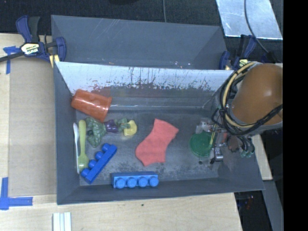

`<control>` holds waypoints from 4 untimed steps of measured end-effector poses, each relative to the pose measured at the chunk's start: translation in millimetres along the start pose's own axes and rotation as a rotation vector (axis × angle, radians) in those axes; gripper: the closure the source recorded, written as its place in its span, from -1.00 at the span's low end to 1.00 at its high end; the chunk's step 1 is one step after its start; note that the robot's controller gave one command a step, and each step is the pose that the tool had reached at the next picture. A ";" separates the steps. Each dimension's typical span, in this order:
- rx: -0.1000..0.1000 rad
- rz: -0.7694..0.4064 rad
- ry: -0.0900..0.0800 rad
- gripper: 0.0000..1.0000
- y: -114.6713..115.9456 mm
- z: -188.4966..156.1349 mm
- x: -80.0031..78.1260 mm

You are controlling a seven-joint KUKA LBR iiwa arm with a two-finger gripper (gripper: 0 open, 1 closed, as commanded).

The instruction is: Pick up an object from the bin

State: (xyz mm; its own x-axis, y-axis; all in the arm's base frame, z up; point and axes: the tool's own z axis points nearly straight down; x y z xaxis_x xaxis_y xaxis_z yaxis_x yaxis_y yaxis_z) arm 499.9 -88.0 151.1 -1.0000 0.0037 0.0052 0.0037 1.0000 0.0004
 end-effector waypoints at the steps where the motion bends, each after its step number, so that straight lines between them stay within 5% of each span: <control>1: 0.001 -0.003 -0.008 -1.00 0.3 -4.1 -2.1; 2: 0.003 -0.021 -0.014 -1.00 -31.0 58.6 -30.5; 3: 0.003 -0.048 -0.023 -1.00 -24.1 79.8 -88.8; 4: 0.004 -0.118 -0.013 -1.00 -56.3 79.5 -116.1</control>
Offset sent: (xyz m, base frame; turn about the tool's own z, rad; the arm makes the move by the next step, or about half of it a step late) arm 0.0346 -0.0395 -0.0811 -0.0272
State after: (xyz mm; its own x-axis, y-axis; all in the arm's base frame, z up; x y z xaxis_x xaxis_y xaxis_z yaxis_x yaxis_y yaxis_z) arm 615.4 -144.7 71.0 -0.9935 -0.1140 -0.0076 -0.1140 0.9935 -0.0035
